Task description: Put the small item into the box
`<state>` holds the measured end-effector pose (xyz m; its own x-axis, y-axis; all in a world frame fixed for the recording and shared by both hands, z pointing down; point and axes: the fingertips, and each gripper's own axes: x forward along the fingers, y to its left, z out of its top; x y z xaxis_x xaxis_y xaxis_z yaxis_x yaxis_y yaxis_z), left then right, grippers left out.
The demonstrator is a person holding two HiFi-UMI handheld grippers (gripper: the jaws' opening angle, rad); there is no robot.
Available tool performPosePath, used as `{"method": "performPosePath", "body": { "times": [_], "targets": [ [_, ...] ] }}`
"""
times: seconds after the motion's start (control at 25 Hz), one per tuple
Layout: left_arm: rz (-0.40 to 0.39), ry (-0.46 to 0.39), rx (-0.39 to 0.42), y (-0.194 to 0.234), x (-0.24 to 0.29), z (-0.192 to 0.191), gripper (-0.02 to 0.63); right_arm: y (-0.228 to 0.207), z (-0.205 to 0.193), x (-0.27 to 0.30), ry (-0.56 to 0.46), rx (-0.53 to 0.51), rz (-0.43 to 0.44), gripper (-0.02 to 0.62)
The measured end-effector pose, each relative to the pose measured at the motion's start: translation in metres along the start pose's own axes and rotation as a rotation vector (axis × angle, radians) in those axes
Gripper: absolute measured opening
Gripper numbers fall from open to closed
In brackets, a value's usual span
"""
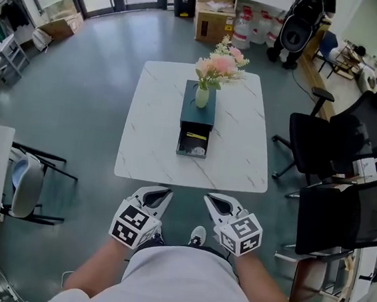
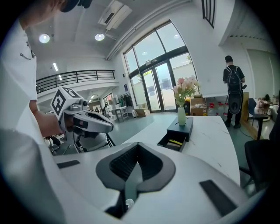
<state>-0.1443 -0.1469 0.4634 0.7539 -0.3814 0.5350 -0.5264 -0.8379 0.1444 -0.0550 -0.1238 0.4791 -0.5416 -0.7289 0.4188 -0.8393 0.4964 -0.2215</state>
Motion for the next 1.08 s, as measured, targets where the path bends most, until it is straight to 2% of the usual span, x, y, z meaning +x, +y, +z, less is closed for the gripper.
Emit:
{"method": "performPosePath", "body": {
  "times": [1.08],
  "targets": [
    [0.030, 0.001, -0.001, -0.011, 0.002, -0.003, 0.016, -0.005, -0.005, -0.008, 0.008, -0.033, 0.031, 0.015]
  ]
}}
